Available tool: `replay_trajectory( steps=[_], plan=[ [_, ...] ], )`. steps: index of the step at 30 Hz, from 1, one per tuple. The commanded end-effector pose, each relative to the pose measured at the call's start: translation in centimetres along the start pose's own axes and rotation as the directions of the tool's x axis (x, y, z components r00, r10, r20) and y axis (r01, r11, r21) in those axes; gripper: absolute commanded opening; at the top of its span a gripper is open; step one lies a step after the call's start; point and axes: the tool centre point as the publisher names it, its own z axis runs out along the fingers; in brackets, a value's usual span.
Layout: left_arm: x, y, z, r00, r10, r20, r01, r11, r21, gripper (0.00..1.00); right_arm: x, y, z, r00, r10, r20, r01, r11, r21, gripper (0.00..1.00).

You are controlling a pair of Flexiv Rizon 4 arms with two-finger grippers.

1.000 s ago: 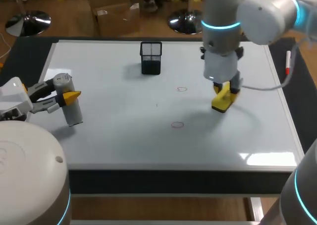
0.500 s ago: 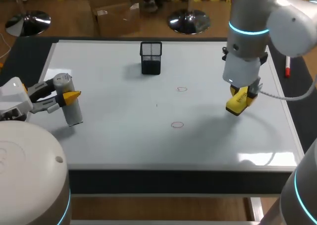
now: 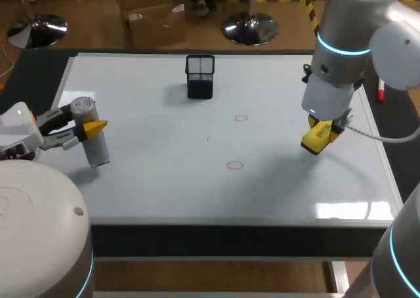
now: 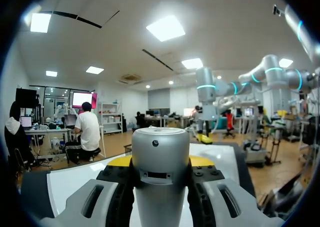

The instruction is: Pick up the inspection probe, press it on each red-marked spot on the whiteboard one by one, put down the probe, pick up the eraser, and wipe off all the red marks.

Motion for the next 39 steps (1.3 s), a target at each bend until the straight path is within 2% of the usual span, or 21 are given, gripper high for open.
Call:
replay_trajectory(
  steps=[1,6,11,18,27,39],
  plan=[
    [0.0,-0.1,0.0,1.000,0.001,0.001,-0.001,1.000,0.001,0.00,0.2,0.0,-0.1,1.000,-0.002,0.002,0.002,1.000,0.003,0.00],
    [0.0,-0.1,0.0,1.000,0.001,0.001,-0.001,1.000,0.001,0.00,0.2,0.0,-0.1,1.000,-0.002,0.002,0.002,1.000,0.003,0.00],
    [-0.7,-1.5,1.8,0.997,0.034,-0.063,-0.032,0.999,0.035,0.00,0.2,0.0,-0.1,1.000,-0.002,0.002,0.002,1.000,0.003,0.00],
    [-0.5,-3.1,7.2,0.981,0.049,-0.185,-0.038,0.997,0.063,0.00,0.2,0.0,-0.1,1.000,-0.002,0.002,0.002,1.000,0.003,0.00],
    [0.8,-4.5,14.9,0.946,0.037,-0.322,-0.016,0.998,0.067,0.00,0.2,0.0,-0.1,1.000,-0.002,0.002,0.002,1.000,0.003,0.00],
    [3.8,-4.2,23.6,0.899,0.023,-0.438,0.000,0.999,0.052,0.00,0.2,0.0,-0.1,1.000,-0.002,0.002,0.002,1.000,0.003,0.00]
  ],
)
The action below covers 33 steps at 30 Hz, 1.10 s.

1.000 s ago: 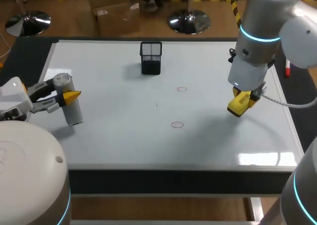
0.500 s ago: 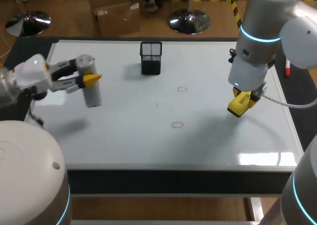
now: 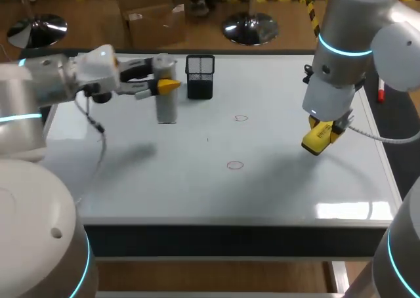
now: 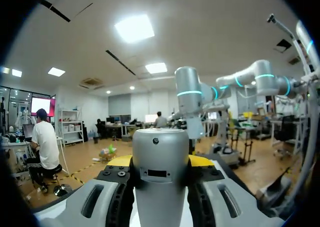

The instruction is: Pick up the inspection probe, press it on each red-marked spot on the whiteboard one by one, put down the probe, pick up the eraser, and wipe off all the red marks.

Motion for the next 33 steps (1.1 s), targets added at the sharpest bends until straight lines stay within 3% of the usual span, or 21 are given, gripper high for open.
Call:
replay_trajectory(
  steps=[1,14,25,33],
  plan=[
    [-1.1,0.6,5.1,0.997,-0.006,-0.078,0.006,1.000,0.000,0.00,0.0,0.0,0.0,1.000,-0.001,-0.002,0.001,1.000,0.002,0.00],
    [0.8,2.0,11.8,0.994,-0.012,-0.109,0.011,1.000,-0.009,0.00,0.0,0.0,0.0,1.000,-0.001,-0.002,0.001,1.000,0.002,0.00],
    [0.5,4.2,15.1,0.991,-0.023,-0.130,0.026,0.999,0.021,0.00,0.0,0.0,0.0,1.000,-0.001,-0.002,0.001,1.000,0.002,0.00],
    [-0.8,5.8,16.7,0.989,-0.014,-0.146,0.019,0.999,0.032,0.00,0.0,0.0,0.0,1.000,-0.001,-0.002,0.001,1.000,0.002,0.00]
  ],
)
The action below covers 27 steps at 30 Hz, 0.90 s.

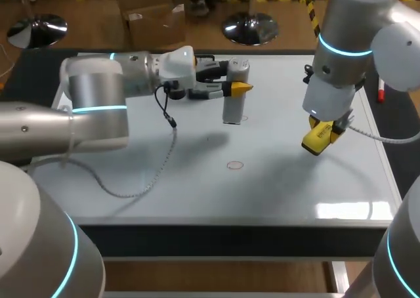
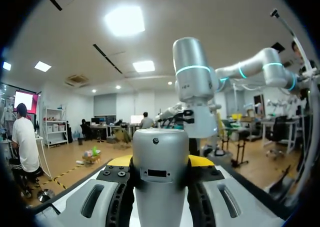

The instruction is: Pick up the inspection probe, press it on each red-marked spot on the whiteboard one by one, put down the probe, pick up the eraser, and wipe off all the red marks.

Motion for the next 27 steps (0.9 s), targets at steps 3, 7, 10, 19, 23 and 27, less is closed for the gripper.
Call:
replay_trajectory(
  steps=[3,7,10,19,23,27],
  plan=[
    [-1.9,1.5,1.4,1.000,0.003,-0.025,-0.002,1.000,0.013,0.00,0.0,0.0,0.0,1.000,-0.001,-0.002,0.001,1.000,0.002,0.00],
    [-2.8,2.2,1.7,1.000,0.001,-0.031,0.000,1.000,0.015,0.00,0.0,0.0,0.0,1.000,-0.001,-0.002,0.001,1.000,0.002,0.00],
    [-3.6,2.8,1.9,0.999,0.001,-0.033,0.000,1.000,0.019,0.00,0.0,0.0,0.0,1.000,-0.001,-0.002,0.001,1.000,0.002,0.00],
    [-5.2,4.2,1.8,0.999,-0.009,-0.047,0.010,1.000,0.029,0.00,0.0,0.0,0.0,1.000,-0.001,-0.002,0.001,1.000,0.002,0.00],
    [-5.4,4.7,1.7,0.998,-0.014,-0.057,0.016,0.999,0.030,0.00,0.0,0.0,0.0,1.000,-0.001,-0.002,0.001,1.000,0.002,0.00],
    [-5.4,4.8,1.7,0.998,-0.014,-0.069,0.017,0.999,0.040,0.00,0.0,0.0,0.0,1.000,-0.001,-0.002,0.001,1.000,0.002,0.00]
  ],
)
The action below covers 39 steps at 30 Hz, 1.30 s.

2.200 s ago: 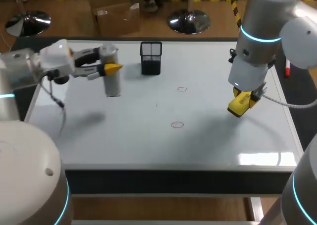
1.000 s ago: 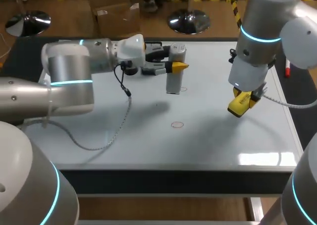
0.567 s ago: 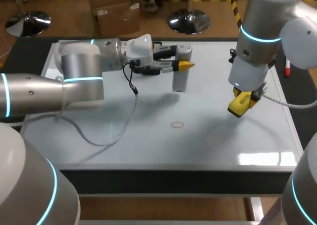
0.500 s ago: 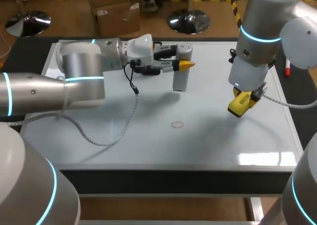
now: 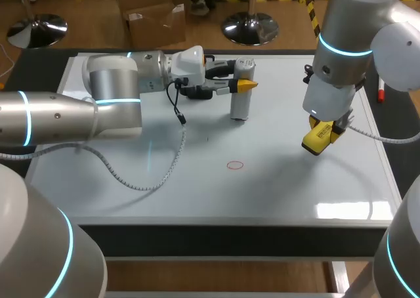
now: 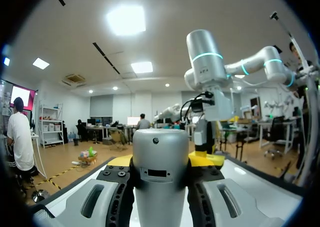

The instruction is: Pick up the inspection probe, press it on each red-marked spot on the whiteboard one by one, put down the probe, pick up the eraser, and wipe off all the red marks.

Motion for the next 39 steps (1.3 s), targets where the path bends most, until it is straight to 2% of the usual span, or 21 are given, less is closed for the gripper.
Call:
replay_trajectory(
  steps=[1,11,29,33,39],
  plan=[
    [-0.5,0.3,0.1,1.000,-0.001,-0.027,0.001,1.000,0.012,0.00,0.0,0.0,0.0,1.000,-0.001,-0.002,0.001,1.000,0.002,0.00],
    [-0.4,1.0,0.2,0.999,-0.009,-0.039,0.009,1.000,0.007,0.00,0.0,0.0,0.0,1.000,-0.001,-0.002,0.001,1.000,0.002,0.00],
    [-0.2,0.9,0.3,1.000,-0.008,-0.024,0.008,1.000,-0.005,0.00,0.0,0.0,0.0,1.000,-0.001,-0.002,0.001,1.000,0.002,0.00],
    [0.0,-0.1,0.5,1.000,-0.012,-0.015,0.012,1.000,-0.016,0.00,0.0,0.0,0.0,1.000,-0.001,-0.002,0.001,1.000,0.002,0.00],
    [0.1,-2.8,1.0,1.000,-0.022,-0.018,0.022,1.000,-0.019,0.00,0.0,0.0,0.0,1.000,-0.001,-0.002,0.001,1.000,0.002,0.00]
  ],
)
